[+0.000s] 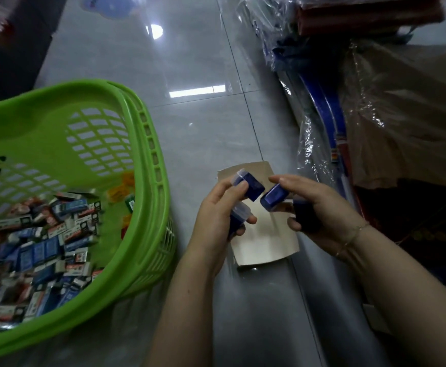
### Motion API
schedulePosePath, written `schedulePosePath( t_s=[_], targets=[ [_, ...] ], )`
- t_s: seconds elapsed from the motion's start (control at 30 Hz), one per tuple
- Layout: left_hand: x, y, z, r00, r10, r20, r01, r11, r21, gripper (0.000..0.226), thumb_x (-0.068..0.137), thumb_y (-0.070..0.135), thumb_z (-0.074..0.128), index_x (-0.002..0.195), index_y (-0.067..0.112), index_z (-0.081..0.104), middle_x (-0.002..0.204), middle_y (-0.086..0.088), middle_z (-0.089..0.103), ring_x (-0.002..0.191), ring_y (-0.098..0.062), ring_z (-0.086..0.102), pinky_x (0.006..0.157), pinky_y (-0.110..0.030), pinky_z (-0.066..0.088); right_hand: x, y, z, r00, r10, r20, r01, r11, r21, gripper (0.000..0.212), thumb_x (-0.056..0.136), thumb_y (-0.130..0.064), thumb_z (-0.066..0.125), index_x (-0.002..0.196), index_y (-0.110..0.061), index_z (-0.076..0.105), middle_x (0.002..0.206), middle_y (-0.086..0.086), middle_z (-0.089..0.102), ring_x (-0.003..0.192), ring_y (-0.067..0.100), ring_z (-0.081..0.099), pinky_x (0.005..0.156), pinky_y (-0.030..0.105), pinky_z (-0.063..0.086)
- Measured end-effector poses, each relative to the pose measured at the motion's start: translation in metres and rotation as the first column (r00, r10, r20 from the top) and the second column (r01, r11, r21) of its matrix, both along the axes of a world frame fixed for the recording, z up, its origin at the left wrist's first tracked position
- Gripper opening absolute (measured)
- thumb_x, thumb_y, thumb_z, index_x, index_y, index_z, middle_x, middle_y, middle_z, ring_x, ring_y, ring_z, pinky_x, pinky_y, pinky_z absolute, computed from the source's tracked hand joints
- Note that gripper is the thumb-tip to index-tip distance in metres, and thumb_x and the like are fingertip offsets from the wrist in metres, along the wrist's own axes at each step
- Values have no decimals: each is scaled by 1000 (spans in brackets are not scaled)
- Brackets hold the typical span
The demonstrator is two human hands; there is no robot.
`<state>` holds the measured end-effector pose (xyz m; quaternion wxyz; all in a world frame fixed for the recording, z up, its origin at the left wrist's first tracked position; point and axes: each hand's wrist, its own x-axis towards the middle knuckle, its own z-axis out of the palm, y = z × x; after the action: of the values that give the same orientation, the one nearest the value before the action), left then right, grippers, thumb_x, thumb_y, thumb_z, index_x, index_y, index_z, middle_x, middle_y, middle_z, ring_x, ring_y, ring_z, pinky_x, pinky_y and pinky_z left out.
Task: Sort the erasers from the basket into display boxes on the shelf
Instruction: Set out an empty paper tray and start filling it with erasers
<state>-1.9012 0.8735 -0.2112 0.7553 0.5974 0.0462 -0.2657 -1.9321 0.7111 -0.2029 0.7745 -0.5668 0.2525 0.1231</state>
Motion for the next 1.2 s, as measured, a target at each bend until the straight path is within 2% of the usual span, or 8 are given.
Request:
schedulePosePath(
  t_s=[0.13,0.3,0.43,0.53,0.6,0.67,0.97,1.2],
  targets=[
    [15,-2,-3,1000,20,-8,-20,1000,-2,26,96,20,44,116,21,62,79,1,67,51,-10,54,42,-18,31,12,-2,-1,1000,11,-16,-13,988,-154,29,81,-31,67,95,-6,68,77,7,65,50,11,53,37,19,37],
    [33,-3,-1,999,39,-35,-39,999,-6,24,96,16,46,117,17,59,93,-9,71,73,-16,68,39,-17,30,28,-6,0,991,87,-106,-95,993,-71,30,82,-26,69,101,-4,65,91,14,72,74,23,70,36,18,37],
    [43,0,-8,954,230,191,-255,960,115,21,95,20,54,115,20,53,72,7,70,61,-4,64,40,-15,36,44,1,-1,986,155,-67,-168,940,-296,19,77,-10,73,93,-6,65,85,13,72,72,20,72,36,19,39],
    [40,3,-21,871,391,297,-442,888,127,18,94,21,56,110,28,50,67,9,66,58,0,58,46,-13,41,64,21,-19,949,295,-109,-260,540,-800,23,74,-20,73,95,-14,66,89,6,69,73,22,65,50,28,50],
    [37,4,-31,845,465,263,-508,853,122,22,95,21,55,115,27,48,75,11,67,60,2,60,49,-12,44,76,36,-36,920,346,-183,-288,280,-916,20,77,-23,65,95,-14,63,95,9,65,83,27,61,70,34,53],
    [35,5,-40,836,514,193,-541,832,125,23,96,22,53,118,23,49,83,12,66,63,5,61,50,-11,45,84,49,-53,896,371,-244,-337,211,-918,16,80,-22,61,93,-12,61,96,9,63,84,27,59,74,36,54],
    [36,10,-62,871,482,95,-491,846,207,32,98,25,48,123,6,53,92,-3,65,55,7,56,41,-11,39,84,70,-91,982,159,-104,-177,560,-810,38,77,-22,70,109,-8,56,102,10,63,93,26,59,75,30,48],
    [32,11,-66,871,484,82,-490,847,207,35,98,24,48,125,2,52,84,0,61,50,6,51,39,-12,37,84,74,-97,994,23,-106,-93,680,-727,22,73,-21,74,83,-9,58,85,10,65,76,26,63,65,36,55]
  ],
)
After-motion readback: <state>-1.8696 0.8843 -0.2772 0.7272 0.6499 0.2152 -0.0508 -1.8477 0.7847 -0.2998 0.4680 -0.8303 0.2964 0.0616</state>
